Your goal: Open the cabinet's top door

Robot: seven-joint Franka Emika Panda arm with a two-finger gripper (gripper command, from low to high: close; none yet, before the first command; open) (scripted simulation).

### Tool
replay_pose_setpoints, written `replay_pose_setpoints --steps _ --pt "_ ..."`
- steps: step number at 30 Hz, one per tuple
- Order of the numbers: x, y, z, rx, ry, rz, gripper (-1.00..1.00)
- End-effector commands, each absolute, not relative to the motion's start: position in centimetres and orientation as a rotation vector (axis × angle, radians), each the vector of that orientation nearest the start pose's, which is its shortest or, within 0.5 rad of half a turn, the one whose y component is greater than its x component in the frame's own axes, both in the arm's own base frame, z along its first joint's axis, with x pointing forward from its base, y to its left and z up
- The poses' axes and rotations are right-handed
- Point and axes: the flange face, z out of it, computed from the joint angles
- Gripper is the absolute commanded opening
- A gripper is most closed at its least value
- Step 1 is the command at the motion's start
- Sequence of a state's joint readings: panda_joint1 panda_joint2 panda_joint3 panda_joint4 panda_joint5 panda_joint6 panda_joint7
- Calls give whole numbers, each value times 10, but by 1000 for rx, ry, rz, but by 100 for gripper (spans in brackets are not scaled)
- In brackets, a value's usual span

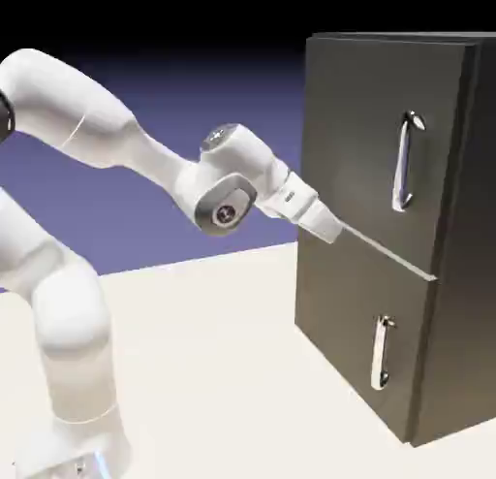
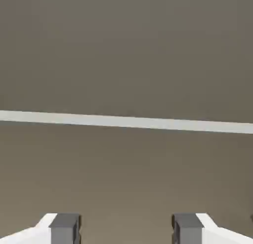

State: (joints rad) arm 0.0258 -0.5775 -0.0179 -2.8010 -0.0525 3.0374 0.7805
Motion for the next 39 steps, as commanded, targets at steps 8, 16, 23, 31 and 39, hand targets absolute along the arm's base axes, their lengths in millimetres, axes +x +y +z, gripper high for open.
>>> replay_pose_setpoints --steps 8,16,23,31,39 --pt "389 19 510 -2401 872 -1195 0" --pt "381 22 546 -2313 817 -1320 0" --pt "372 18 570 -2227 777 -1419 0" --pt "362 4 588 -2124 741 -1517 0" --pt "355 -19 594 -2021 715 -1598 0"
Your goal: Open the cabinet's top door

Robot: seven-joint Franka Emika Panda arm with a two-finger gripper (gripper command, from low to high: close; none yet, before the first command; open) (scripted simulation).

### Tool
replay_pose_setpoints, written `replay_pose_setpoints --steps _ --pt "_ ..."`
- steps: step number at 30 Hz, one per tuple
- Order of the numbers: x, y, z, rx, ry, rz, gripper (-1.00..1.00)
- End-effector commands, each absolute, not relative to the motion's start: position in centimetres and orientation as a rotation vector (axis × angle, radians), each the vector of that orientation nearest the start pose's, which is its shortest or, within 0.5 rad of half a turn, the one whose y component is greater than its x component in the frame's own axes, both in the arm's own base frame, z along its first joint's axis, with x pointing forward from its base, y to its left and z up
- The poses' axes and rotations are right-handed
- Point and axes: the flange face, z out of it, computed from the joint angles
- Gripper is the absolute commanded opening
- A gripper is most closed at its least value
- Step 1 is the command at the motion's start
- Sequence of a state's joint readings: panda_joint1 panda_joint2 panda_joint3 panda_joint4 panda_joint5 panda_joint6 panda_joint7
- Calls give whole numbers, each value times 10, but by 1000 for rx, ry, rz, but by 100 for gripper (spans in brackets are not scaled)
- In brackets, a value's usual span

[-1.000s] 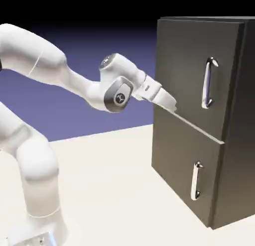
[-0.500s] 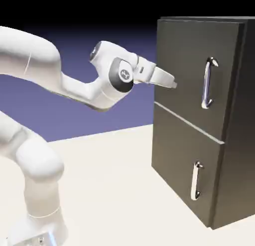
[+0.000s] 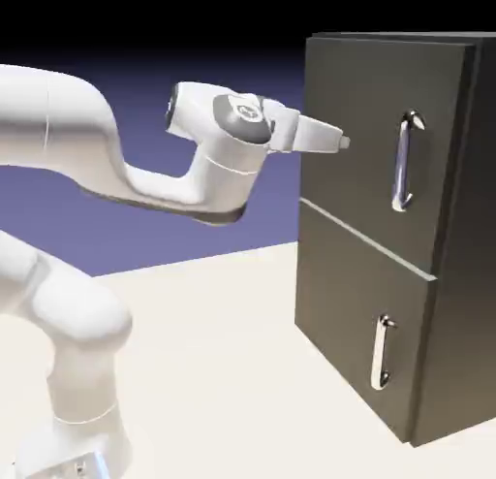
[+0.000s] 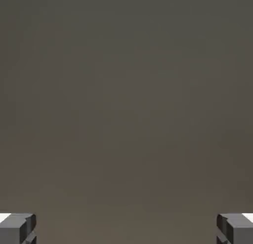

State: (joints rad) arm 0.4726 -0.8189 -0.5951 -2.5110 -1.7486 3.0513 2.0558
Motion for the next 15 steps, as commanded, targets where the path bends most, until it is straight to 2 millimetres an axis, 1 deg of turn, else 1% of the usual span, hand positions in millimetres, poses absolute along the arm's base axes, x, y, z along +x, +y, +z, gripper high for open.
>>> replay_pose_setpoints --steps 1,8,15 --pt "354 -23 594 -2008 712 -1607 0" --pt "353 -51 590 -1924 697 -1660 0" --pt "357 -85 579 -1849 688 -1698 0"
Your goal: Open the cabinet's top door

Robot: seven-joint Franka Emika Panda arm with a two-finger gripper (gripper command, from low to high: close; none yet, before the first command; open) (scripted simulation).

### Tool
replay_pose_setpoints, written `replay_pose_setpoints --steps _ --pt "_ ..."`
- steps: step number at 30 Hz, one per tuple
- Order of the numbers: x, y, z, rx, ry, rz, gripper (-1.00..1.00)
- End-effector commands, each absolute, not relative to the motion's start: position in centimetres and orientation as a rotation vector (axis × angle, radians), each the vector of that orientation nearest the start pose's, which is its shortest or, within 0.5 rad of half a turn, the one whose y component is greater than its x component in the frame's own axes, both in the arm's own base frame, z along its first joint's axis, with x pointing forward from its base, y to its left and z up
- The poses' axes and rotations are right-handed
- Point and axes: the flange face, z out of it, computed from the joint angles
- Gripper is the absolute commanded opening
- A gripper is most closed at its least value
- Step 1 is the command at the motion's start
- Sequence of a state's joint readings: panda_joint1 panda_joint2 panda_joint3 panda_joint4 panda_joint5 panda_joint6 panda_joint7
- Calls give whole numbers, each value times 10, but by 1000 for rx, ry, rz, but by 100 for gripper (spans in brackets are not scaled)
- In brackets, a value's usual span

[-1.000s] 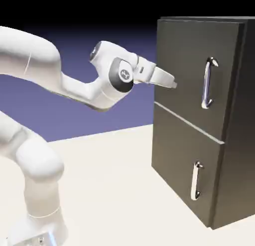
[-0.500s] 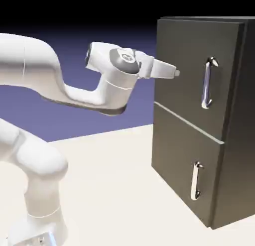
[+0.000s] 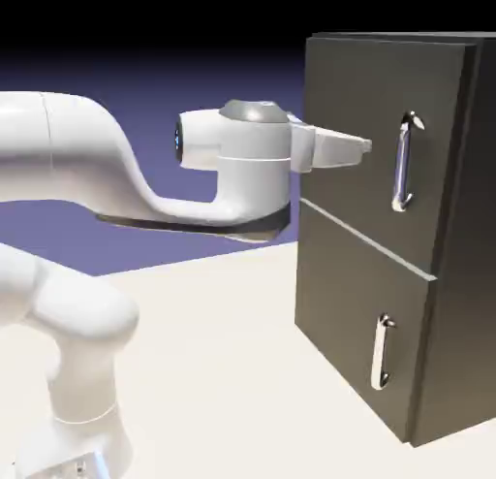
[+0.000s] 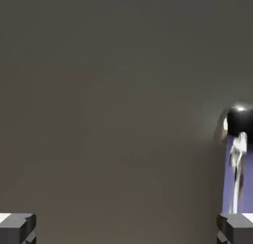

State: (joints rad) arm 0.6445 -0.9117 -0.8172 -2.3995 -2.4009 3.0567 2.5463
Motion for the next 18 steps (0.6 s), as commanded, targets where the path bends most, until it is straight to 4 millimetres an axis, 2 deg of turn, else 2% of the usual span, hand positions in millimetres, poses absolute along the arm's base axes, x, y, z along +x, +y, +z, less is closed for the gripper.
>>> replay_pose_setpoints --steps 1,10,12,17,18 --pt "358 -90 577 -1840 687 -1703 0" --pt "370 -141 550 -1765 684 -1729 0" --pt "370 -143 549 -1763 684 -1730 0" --pt "420 -141 549 -1763 683 -1731 0" --pt "420 -141 549 -1763 683 -1731 -100"
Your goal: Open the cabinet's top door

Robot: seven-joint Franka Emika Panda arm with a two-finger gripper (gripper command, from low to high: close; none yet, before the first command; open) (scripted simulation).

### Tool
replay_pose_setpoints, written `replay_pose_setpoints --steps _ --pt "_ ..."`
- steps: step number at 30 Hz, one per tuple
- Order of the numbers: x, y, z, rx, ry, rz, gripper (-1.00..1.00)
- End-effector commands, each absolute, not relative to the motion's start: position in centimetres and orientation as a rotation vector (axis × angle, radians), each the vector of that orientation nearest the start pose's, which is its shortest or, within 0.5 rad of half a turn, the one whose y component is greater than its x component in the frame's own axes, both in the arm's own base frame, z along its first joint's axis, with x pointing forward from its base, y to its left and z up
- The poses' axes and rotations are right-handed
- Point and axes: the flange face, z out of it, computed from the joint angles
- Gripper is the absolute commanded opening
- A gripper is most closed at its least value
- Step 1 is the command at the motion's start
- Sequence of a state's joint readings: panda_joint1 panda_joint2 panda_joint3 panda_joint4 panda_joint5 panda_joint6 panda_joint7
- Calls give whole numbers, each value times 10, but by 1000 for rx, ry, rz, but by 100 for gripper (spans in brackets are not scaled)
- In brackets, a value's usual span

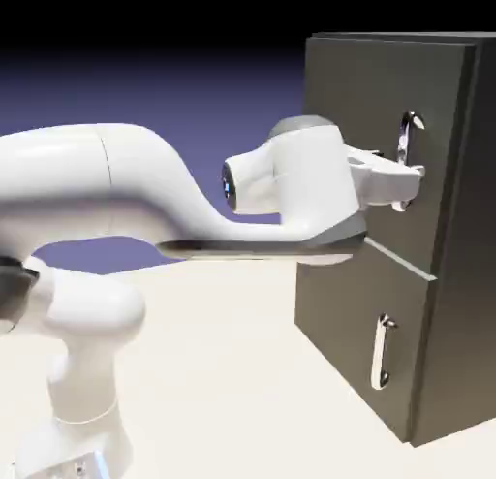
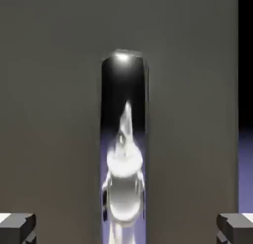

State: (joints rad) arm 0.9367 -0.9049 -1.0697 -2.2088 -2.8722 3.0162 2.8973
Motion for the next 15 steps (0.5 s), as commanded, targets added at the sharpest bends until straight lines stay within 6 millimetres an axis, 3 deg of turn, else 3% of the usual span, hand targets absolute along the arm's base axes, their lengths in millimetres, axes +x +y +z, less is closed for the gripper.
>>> replay_pose_setpoints --steps 1,15 --pt "420 -141 549 -1763 683 -1731 -100" --pt "338 -103 549 -1742 906 -1873 -100"
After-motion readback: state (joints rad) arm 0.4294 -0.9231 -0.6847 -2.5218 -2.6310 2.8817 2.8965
